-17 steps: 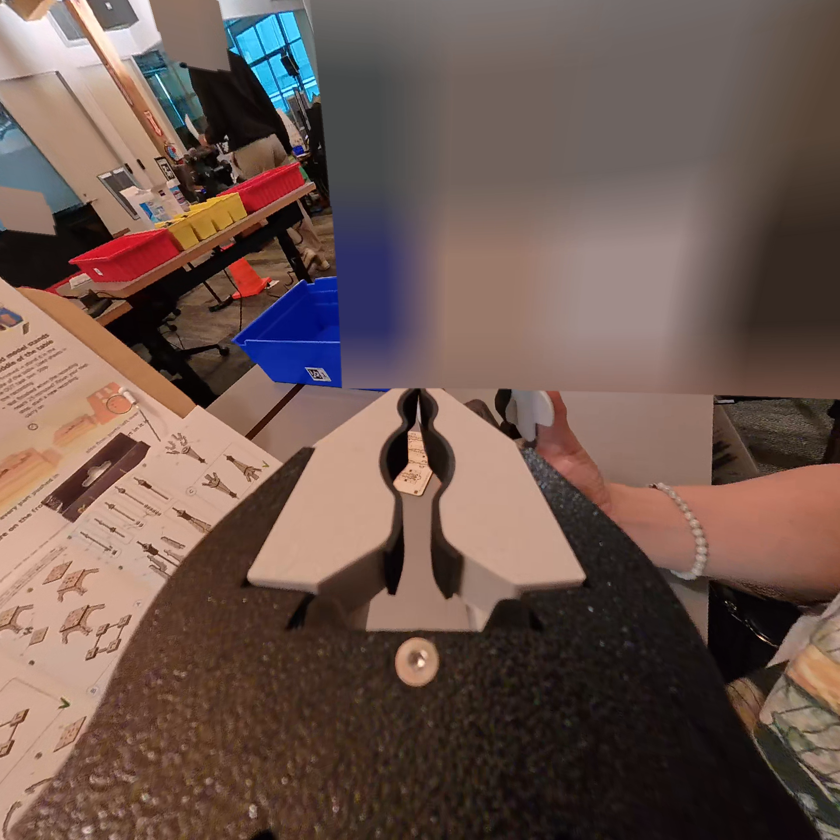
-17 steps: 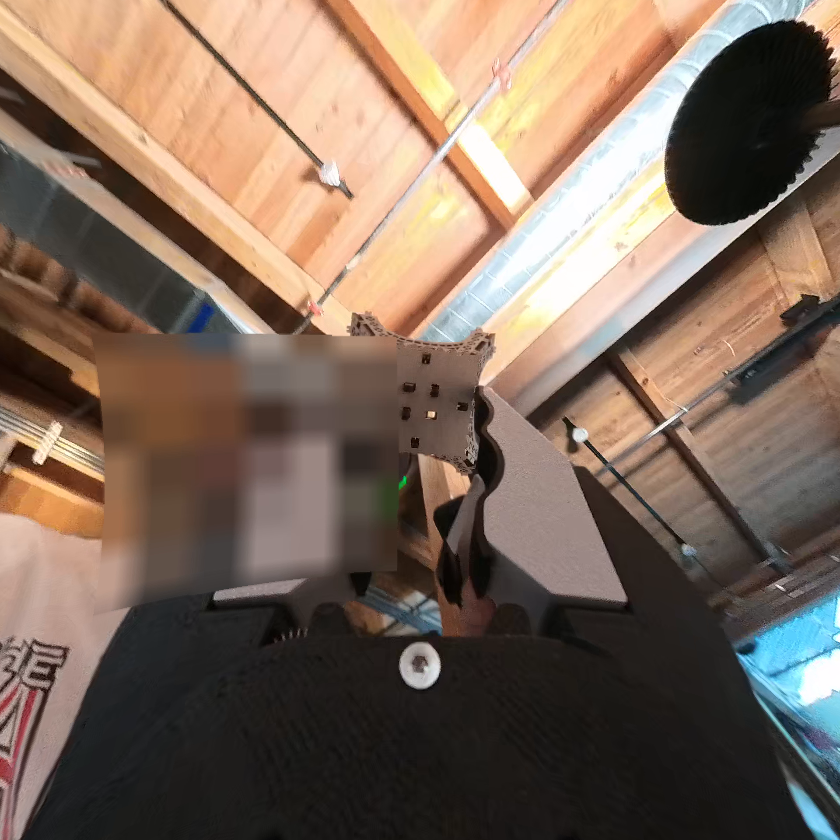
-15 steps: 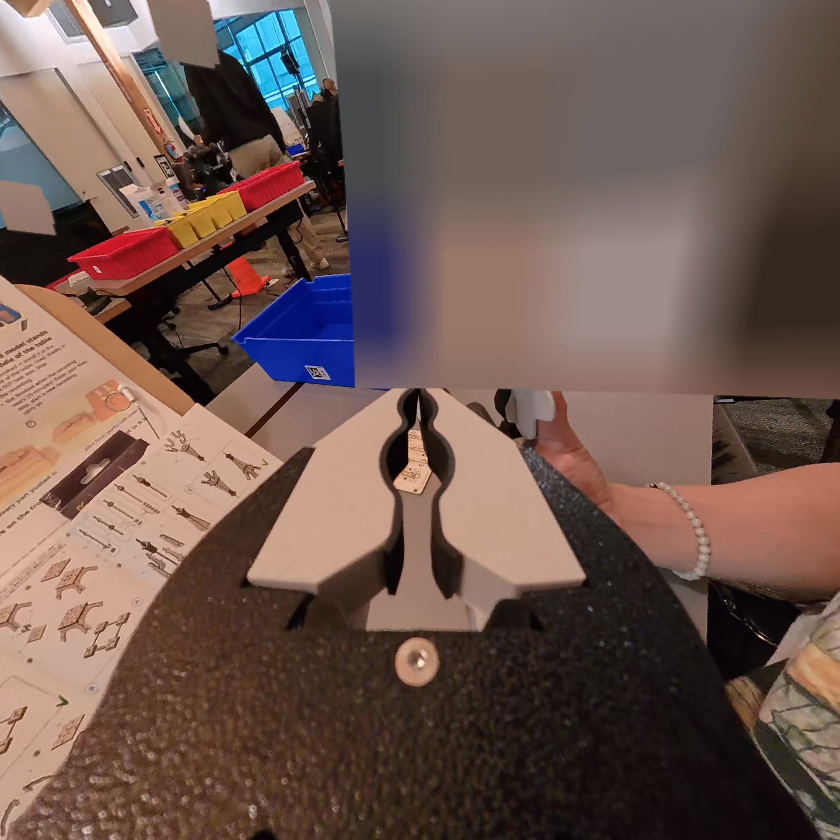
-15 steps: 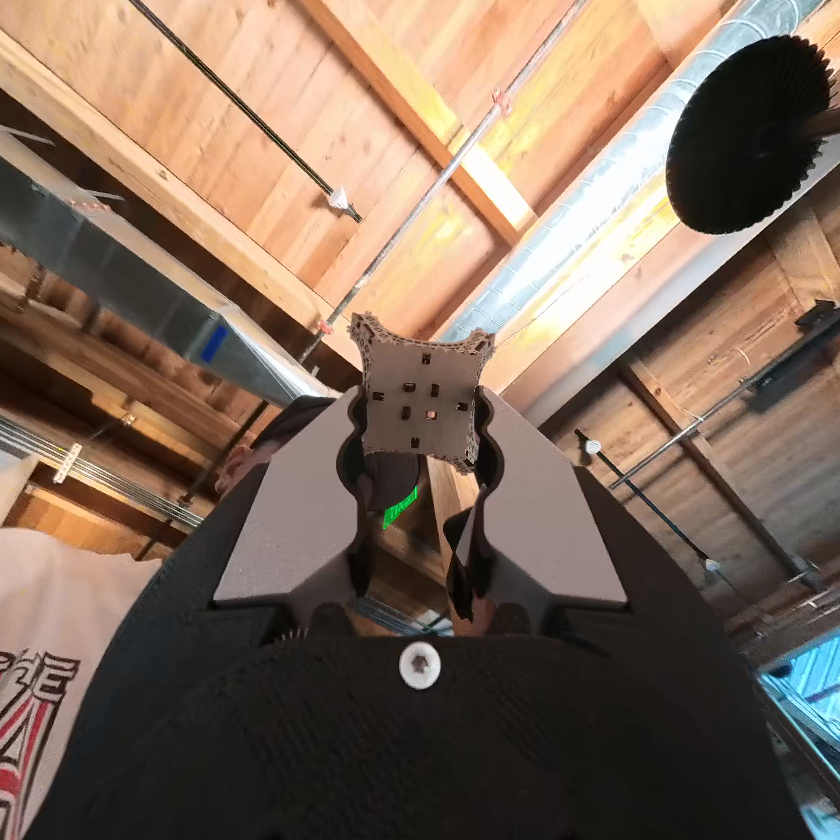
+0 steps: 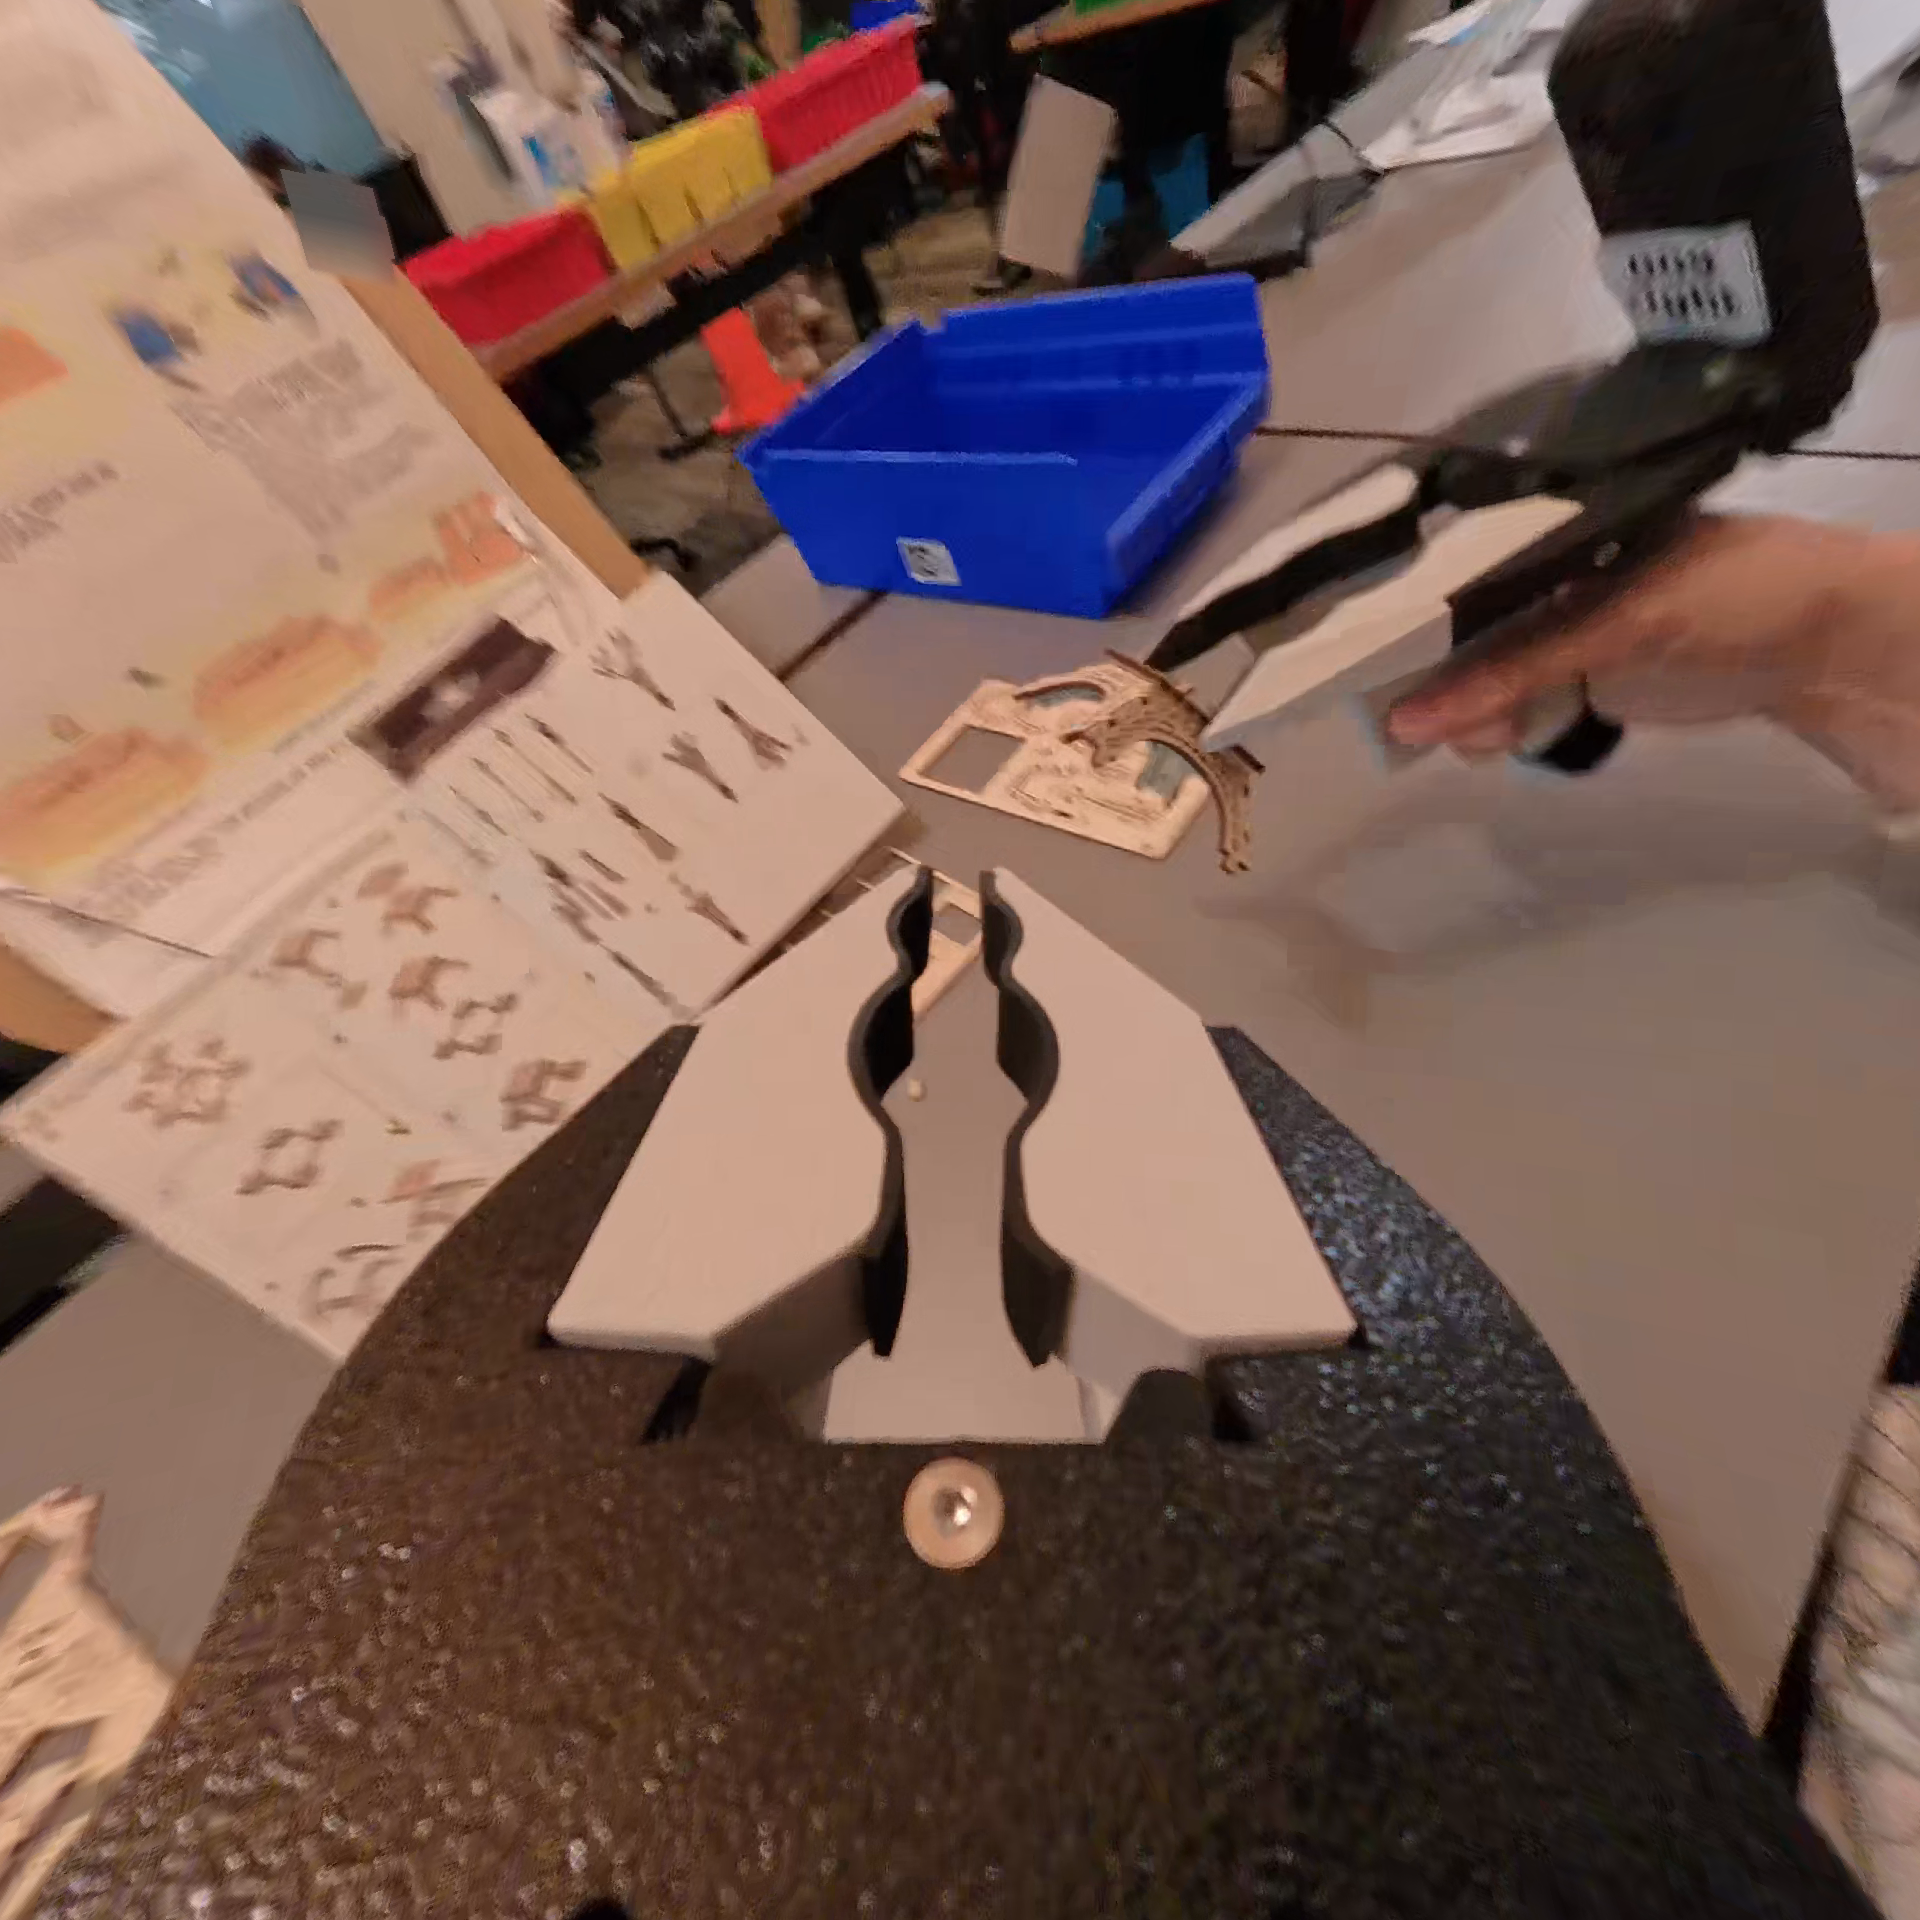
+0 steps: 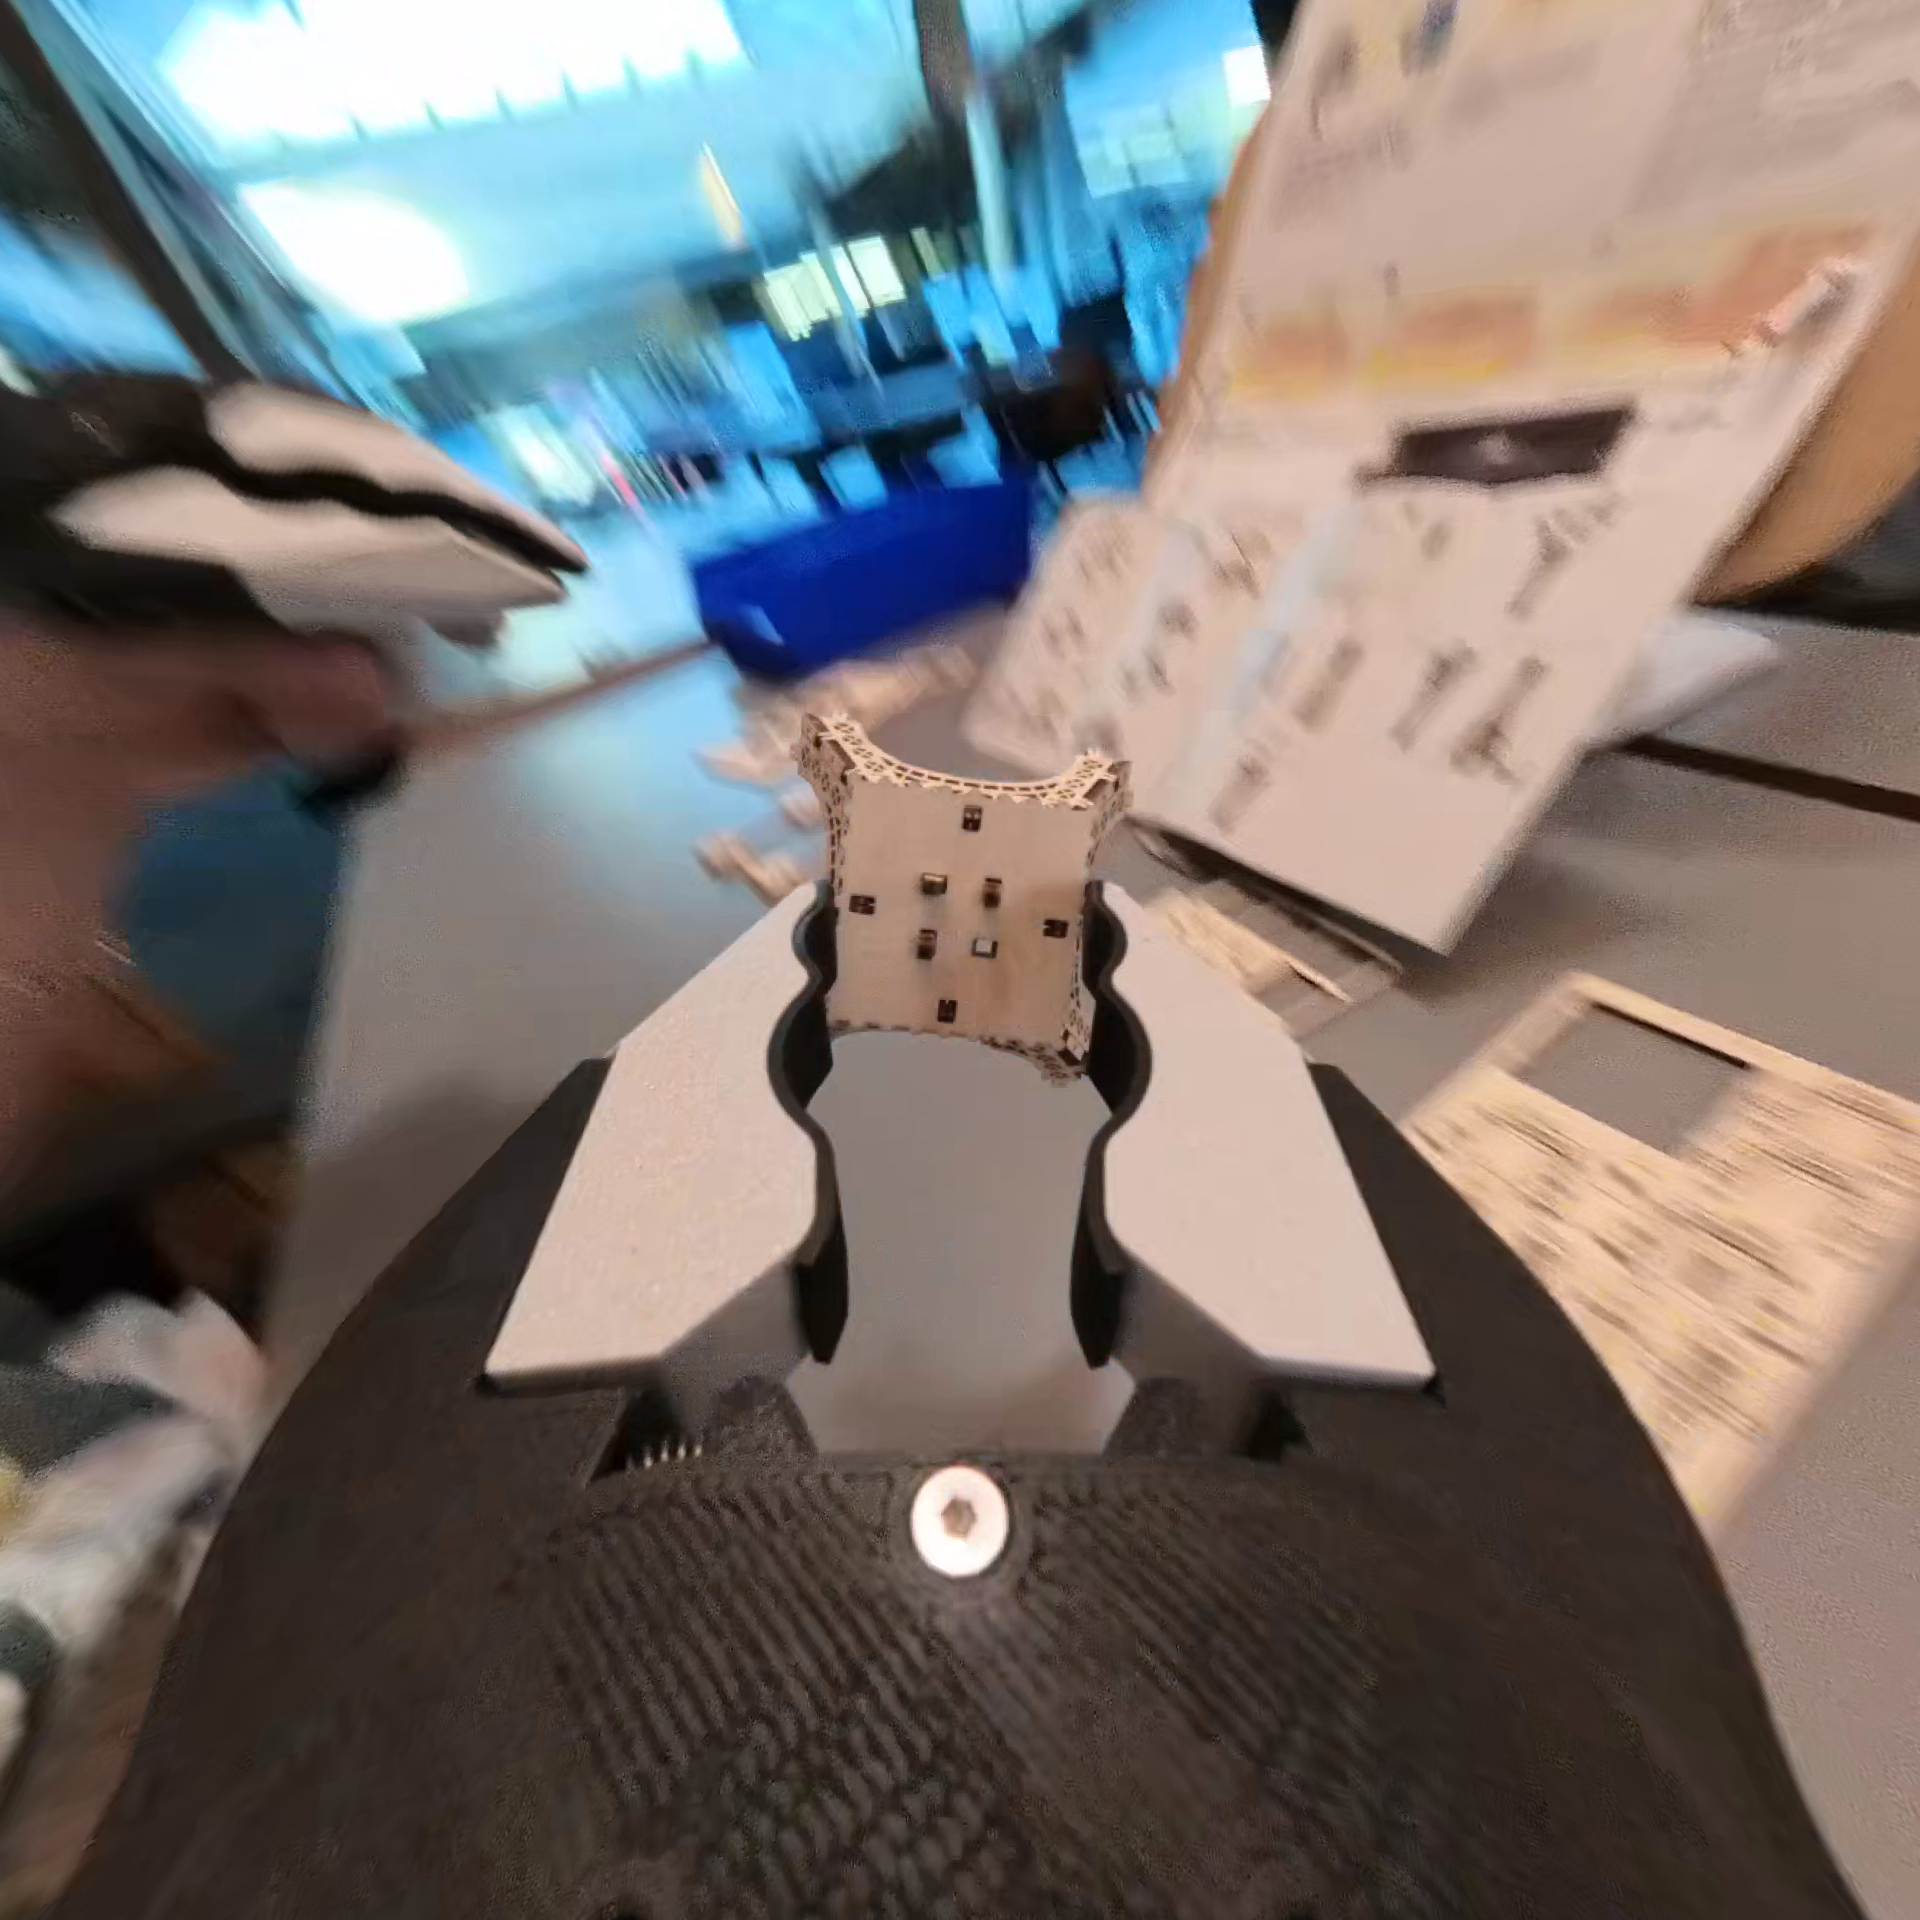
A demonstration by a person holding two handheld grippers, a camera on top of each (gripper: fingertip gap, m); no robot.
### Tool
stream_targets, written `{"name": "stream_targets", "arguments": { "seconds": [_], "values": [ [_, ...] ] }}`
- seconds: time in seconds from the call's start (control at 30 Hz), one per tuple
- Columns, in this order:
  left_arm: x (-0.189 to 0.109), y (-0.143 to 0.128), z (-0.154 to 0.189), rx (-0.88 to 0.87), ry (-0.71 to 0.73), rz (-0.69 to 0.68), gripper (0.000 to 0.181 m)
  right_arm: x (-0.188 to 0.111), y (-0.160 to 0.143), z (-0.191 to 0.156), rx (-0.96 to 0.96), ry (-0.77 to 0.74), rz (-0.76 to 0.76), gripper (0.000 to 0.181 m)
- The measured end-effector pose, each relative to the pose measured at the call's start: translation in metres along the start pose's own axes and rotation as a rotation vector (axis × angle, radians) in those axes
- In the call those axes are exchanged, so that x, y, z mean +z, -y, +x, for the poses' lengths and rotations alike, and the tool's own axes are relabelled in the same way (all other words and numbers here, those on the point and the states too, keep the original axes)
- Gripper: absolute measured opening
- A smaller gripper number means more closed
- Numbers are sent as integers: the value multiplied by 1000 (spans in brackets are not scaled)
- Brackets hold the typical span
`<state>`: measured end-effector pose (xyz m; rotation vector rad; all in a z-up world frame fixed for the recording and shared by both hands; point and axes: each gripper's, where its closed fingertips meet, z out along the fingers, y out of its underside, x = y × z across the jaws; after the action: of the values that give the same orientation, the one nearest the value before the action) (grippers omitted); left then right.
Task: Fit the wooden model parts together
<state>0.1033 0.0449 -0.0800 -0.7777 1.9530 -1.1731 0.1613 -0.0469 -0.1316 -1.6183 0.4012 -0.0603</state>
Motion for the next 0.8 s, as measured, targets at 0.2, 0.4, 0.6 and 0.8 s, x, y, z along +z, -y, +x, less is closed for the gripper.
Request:
{"name": "stream_targets", "arguments": {
  "seconds": [0.2,0.4,0.6,0.8],
  "values": [
    [33,-45,41,-58,-181,-58,13,0,-44,-7,-331,-150,-469,47],
    [37,-81,39,-132,-193,-131,11,14,-79,-25,-528,-78,-742,46],
    [25,-104,19,-145,-162,-186,9,27,-93,-33,-552,40,-875,46],
    [28,-122,2,-156,-147,-216,7,35,-106,-42,-577,136,-974,46]
  ]
}}
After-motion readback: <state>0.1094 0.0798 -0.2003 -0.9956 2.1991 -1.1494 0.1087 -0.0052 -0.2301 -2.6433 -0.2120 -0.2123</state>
